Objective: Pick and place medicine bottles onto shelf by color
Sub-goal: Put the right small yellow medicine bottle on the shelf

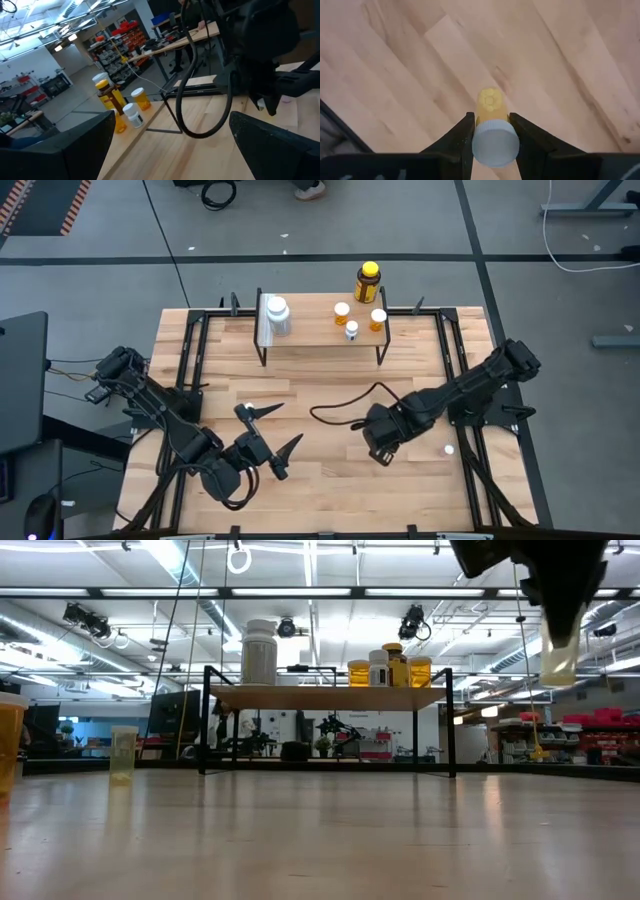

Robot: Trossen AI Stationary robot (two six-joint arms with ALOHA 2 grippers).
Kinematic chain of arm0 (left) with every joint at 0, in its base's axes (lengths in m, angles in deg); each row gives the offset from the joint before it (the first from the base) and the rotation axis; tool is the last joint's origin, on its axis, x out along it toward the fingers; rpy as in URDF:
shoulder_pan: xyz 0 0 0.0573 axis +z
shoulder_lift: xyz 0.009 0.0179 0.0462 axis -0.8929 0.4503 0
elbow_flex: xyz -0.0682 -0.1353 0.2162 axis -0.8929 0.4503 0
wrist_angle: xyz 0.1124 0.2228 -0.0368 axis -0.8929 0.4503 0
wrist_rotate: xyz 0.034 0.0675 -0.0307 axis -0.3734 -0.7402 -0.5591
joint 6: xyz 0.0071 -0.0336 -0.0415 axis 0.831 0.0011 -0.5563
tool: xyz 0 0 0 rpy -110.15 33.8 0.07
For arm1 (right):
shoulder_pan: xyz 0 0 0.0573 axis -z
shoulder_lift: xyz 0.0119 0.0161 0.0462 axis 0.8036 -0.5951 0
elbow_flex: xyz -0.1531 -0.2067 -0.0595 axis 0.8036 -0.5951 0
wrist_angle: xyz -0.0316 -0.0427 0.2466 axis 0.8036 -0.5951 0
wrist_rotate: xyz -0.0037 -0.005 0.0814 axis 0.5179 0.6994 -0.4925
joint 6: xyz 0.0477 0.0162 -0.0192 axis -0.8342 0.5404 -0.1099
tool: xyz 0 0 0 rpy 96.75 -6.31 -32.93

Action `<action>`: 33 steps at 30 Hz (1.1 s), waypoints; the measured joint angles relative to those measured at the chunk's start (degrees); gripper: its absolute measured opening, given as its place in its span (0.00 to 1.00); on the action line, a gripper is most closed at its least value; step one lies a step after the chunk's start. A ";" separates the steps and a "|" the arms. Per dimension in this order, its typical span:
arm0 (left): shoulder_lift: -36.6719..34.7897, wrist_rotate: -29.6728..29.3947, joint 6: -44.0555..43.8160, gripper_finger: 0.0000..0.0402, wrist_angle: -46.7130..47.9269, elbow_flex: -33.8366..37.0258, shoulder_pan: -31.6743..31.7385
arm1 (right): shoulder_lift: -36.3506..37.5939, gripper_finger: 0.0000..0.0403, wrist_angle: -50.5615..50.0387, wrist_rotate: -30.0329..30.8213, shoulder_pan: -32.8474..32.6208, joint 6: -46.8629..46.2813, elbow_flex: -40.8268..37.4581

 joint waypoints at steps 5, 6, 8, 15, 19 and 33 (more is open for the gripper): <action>0.00 -0.08 0.46 1.00 0.00 0.00 -0.24 | 0.00 0.30 -0.13 2.21 0.63 0.95 -0.02; 0.00 -0.06 0.45 1.00 0.00 0.00 -0.24 | 0.00 0.30 -0.11 2.64 0.48 0.97 -0.02; 0.00 -0.06 0.45 1.00 0.00 0.00 -0.24 | 0.00 0.30 -0.11 3.10 0.44 0.99 -0.02; -0.02 -0.06 0.40 1.00 0.00 0.00 -0.23 | -1.17 0.30 0.60 5.54 0.56 0.99 -0.68; -0.02 -0.06 0.40 1.00 0.00 0.00 -0.24 | -3.26 0.30 4.73 3.27 0.01 1.20 -4.39; -0.04 -0.05 0.26 1.00 0.00 0.00 -0.19 | -6.84 0.30 15.13 1.13 -0.66 2.28 -8.76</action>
